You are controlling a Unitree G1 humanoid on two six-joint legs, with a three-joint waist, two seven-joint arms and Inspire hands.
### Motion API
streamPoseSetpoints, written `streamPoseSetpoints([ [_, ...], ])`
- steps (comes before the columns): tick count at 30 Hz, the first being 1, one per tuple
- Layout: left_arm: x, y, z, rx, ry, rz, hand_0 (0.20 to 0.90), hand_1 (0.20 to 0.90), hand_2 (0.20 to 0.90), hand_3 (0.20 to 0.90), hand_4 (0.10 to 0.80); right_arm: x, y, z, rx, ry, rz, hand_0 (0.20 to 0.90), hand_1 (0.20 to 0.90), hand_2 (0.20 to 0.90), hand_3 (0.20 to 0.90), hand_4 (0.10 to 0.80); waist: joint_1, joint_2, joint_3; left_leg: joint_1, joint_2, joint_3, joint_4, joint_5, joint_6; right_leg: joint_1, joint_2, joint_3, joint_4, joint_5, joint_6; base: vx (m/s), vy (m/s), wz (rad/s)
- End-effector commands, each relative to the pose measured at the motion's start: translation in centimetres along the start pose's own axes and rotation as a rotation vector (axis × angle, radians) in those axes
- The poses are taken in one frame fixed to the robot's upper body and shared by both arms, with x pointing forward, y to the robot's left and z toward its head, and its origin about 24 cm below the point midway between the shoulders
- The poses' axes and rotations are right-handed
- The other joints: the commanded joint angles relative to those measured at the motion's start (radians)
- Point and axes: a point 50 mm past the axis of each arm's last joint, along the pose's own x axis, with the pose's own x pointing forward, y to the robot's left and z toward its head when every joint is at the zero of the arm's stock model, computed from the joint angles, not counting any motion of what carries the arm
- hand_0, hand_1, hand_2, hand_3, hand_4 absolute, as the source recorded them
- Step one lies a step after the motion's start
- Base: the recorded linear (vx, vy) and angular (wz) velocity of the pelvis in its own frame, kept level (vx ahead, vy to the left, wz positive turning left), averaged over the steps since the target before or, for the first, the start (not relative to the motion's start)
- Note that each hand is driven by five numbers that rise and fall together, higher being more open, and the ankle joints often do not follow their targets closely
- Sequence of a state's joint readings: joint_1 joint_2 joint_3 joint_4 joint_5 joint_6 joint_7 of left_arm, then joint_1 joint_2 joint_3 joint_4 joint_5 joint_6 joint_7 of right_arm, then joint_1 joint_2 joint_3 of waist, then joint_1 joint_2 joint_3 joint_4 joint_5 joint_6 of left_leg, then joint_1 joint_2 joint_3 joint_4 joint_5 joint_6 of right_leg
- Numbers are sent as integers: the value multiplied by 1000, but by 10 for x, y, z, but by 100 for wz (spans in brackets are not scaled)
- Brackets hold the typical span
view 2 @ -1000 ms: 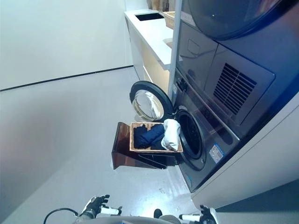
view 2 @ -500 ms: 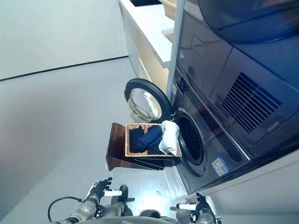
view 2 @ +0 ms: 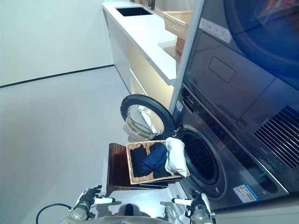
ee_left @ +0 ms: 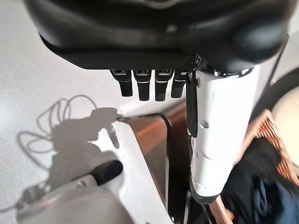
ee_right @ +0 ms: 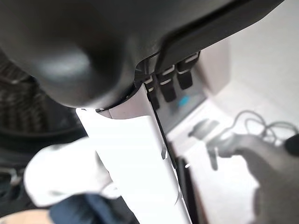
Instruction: Pick up the clothes and place them into the washing machine
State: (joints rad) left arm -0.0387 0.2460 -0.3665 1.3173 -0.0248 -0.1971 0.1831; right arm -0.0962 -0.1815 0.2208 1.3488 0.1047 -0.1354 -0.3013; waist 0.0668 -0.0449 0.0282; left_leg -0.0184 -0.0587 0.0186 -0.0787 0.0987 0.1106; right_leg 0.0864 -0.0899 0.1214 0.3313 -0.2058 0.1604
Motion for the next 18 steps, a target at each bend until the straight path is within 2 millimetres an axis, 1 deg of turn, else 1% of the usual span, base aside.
streamPoseSetpoints([
  [1, 2, 12, 2, 80, -11, 18, 900, 900, 900, 900, 800, 9, -27, 34, 21, -126, -86, 900, 900, 900, 900, 800, 3, 42, -13, -41, 47, -24, 7, -20, -64, -155, 52, -67, 143, 273, -41, 153, 158, 21],
  [2, 2, 12, 2, 80, -11, 18, 900, 900, 900, 900, 800, 9, -27, 34, 21, -126, -86, 900, 900, 900, 900, 800, -2, 39, -10, -39, 43, -27, 8, -21, -64, -153, 48, -71, 149, 266, -41, 229, 126, 9],
  [3, 1, 12, -3, 83, 9, 16, 900, 900, 900, 900, 800, 9, -28, 34, 19, -123, -89, 900, 900, 900, 900, 800, -7, 49, -15, -12, 39, -35, -3, -32, -68, -167, 32, -119, 88, 223, -53, 192, 16, 5],
  [4, 1, 13, -4, 84, 11, 16, 900, 900, 900, 900, 800, 10, -30, 36, 18, -126, -95, 900, 900, 900, 900, 800, -9, 55, -16, 4, 40, -40, -7, -41, -74, -173, 15, -156, 12, 198, -60, 278, -4, 7],
  [5, 1, 13, -4, 88, 11, 15, 900, 900, 900, 900, 800, 11, -31, 38, 14, -129, -101, 900, 900, 900, 900, 800, -11, 56, -17, 17, 39, -45, -9, -51, -79, -188, -3, -185, -75, 207, -64, 250, -58, 14],
  [6, 1, 13, -4, 89, 11, 17, 900, 900, 900, 900, 800, 11, -33, 41, 7, -135, -104, 900, 900, 900, 900, 800, -14, 53, -14, 32, 36, -47, -9, -62, -84, -202, -20, -213, -160, 238, -60, 291, -111, 11],
  [7, 2, 14, -1, 75, 2, 30, 900, 900, 900, 900, 800, 12, -36, 45, -12, -140, -113, 900, 900, 900, 900, 800, -16, 42, -10, 60, 31, -45, -9, -86, -92, -223, -56, -257, -266, 306, -41, 243, -110, 11],
  [9, 3, 16, 2, 47, -8, 46, 900, 900, 900, 900, 800, 12, -36, 43, 1, -130, -117, 900, 900, 900, 900, 800, -24, 24, -11, 69, 26, -53, -9, -98, -98, -197, -44, -208, -301, 314, -44, 157, -76, 20],
  [10, 3, 16, 2, 47, -7, 46, 900, 900, 900, 900, 800, 12, -36, 43, 1, -130, -117, 900, 900, 900, 900, 800, -24, 24, -10, 71, 27, -53, -9, -99, -98, -195, -43, -208, -302, 314, -44, 101, -50, 25],
  [12, 2, 10, 3, 22, -6, 40, 900, 900, 900, 900, 800, 11, -35, 36, 27, -103, -119, 900, 900, 900, 900, 800, -17, 15, -26, 73, 37, -52, -9, -103, -111, -162, -42, -227, -323, 311, -46, 169, -113, 45],
  [13, 1, 1, 1, 2, 3, 18, 900, 900, 900, 900, 800, 10, -34, 29, 56, -82, -125, 900, 900, 900, 900, 800, -12, 6, -43, 72, 52, -52, -9, -108, -127, -123, -36, -256, -357, 308, -49, 224, -177, 57],
  [14, 0, -2, 2, -10, -1, 10, 900, 900, 900, 900, 800, 10, -35, 27, 76, -74, -130, 900, 900, 900, 900, 800, -13, 3, -44, 68, 63, -49, 5, -108, -135, -105, -33, -268, -365, 301, -54, 180, -180, 54],
  [15, 0, -3, 2, -16, -4, 9, 900, 900, 900, 900, 800, 10, -35, 27, 102, -72, -137, 900, 900, 900, 900, 800, -15, -4, -36, 42, 65, -47, 75, -119, -145, -94, -33, -272, -365, 293, -64, 45, -141, 50],
  [16, 0, -4, 2, -25, -1, 11, 900, 900, 900, 900, 800, 10, -36, 28, 135, -77, -146, 900, 900, 900, 900, 800, -18, -12, -20, -16, 62, -39, 205, -120, -164, -82, -32, -277, -365, 284, -80, 2, -97, 59],
  [17, 0, -4, 2, -25, -1, 11, 900, 900, 900, 900, 800, 10, -36, 28, 135, -77, -146, 900, 900, 900, 900, 800, -19, -12, -21, -17, 62, -40, 206, -121, -164, -82, -32, -278, -365, 284, -80, -126, -97, 65],
  [18, 1, -4, 6, -65, -11, 31, 900, 900, 900, 900, 800, 10, -35, 36, 173, -106, -161, 900, 900, 900, 900, 800, -2, -17, 32, -105, 45, -73, 327, -74, -187, -78, -31, -273, -353, 280, -98, -82, -50, 54],
])
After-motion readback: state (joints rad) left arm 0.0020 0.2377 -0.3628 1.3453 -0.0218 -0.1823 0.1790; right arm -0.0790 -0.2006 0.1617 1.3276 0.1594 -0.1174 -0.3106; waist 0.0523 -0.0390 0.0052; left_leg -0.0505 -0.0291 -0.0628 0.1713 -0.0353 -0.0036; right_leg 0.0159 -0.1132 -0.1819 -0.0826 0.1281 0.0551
